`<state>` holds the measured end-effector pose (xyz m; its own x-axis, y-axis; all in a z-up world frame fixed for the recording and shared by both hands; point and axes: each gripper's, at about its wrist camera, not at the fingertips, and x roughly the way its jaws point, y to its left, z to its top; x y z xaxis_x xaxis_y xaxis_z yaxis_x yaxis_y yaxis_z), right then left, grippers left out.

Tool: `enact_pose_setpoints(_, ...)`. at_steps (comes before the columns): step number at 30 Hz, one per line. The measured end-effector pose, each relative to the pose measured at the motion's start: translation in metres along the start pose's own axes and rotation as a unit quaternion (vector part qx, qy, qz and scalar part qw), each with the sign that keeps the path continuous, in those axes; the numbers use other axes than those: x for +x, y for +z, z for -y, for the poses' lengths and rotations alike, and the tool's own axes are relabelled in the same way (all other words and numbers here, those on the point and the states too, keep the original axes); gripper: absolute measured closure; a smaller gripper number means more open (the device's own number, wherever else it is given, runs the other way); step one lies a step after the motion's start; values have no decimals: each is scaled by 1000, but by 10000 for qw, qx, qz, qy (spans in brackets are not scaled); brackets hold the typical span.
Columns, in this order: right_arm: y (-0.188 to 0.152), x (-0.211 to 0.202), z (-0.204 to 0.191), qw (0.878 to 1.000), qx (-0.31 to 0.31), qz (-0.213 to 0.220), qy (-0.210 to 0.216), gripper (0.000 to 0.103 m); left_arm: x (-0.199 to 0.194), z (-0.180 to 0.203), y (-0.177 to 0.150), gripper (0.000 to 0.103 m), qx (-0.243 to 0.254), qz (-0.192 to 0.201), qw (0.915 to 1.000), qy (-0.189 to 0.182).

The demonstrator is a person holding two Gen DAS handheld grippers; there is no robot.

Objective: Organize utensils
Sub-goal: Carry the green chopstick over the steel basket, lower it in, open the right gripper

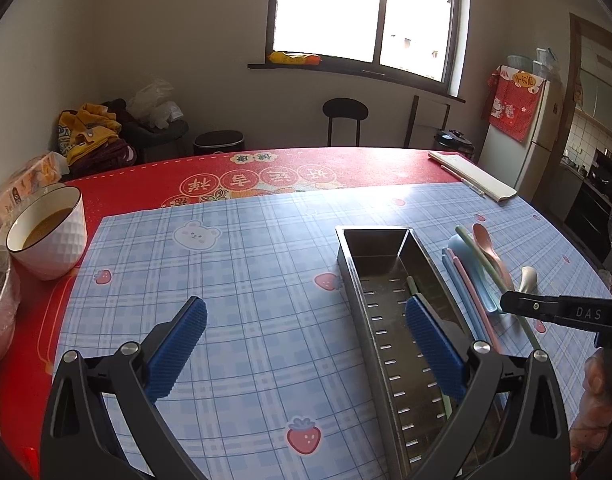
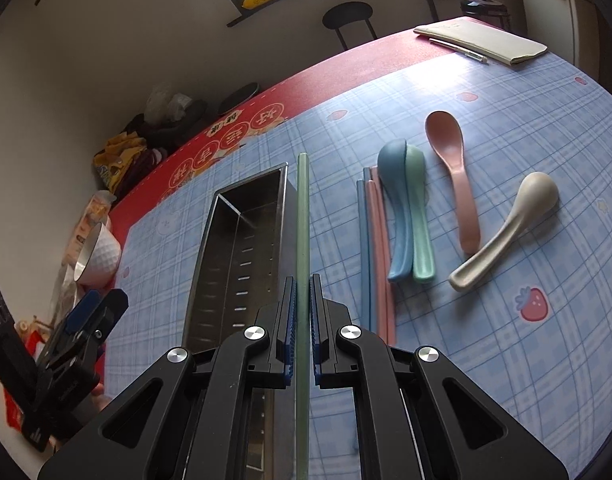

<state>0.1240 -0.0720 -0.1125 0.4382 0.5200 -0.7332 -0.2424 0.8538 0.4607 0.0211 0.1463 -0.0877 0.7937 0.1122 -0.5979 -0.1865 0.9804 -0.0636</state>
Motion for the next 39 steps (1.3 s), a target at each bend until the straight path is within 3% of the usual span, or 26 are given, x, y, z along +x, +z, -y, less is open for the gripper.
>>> enact_pose_setpoints(15, 0, 32, -22, 9970, 570, -422, 296, 97, 1, -8, 0, 6, -185, -1, 9998, 73)
enact_pose_setpoints(39, -7, 51, -21, 9946, 800, -656, 34, 96, 3, -15, 0, 6, -265, -62, 9995, 137)
